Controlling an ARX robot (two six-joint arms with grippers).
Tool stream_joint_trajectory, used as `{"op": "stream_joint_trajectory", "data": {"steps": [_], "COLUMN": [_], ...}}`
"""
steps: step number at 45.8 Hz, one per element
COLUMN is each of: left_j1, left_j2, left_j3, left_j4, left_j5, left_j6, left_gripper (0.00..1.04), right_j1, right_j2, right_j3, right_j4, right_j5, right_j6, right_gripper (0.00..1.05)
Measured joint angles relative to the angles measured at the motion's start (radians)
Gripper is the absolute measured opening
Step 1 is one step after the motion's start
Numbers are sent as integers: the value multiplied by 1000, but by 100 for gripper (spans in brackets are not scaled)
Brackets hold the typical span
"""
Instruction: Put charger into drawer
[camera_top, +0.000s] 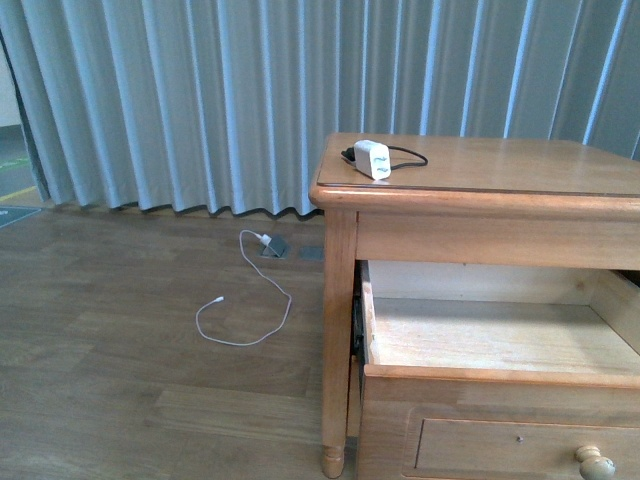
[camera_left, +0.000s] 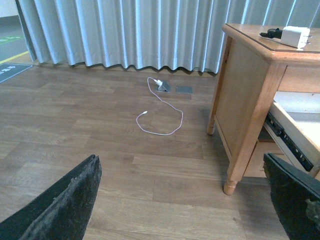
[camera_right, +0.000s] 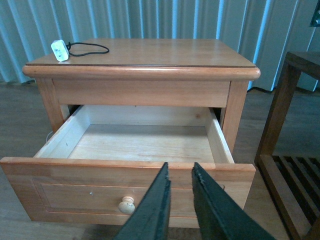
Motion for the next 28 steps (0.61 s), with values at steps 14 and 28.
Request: {"op": "stream_joint_trajectory", "data": {"steps": [14, 28], "left_j1": [-60, -228], "left_j2": [42, 686], "left_j3": [-1, 220], "left_j4": [74, 416], "left_j5": [-195, -517], "left_j6": [-40, -180], "left_gripper": [99, 99], "right_j1": [3, 3], "right_j2": [-2, -2], "right_j3": [0, 0], "right_j4": [-2, -3], "right_j5": [4, 6], "right_j6": [0, 0], "right_gripper": [67, 96]}}
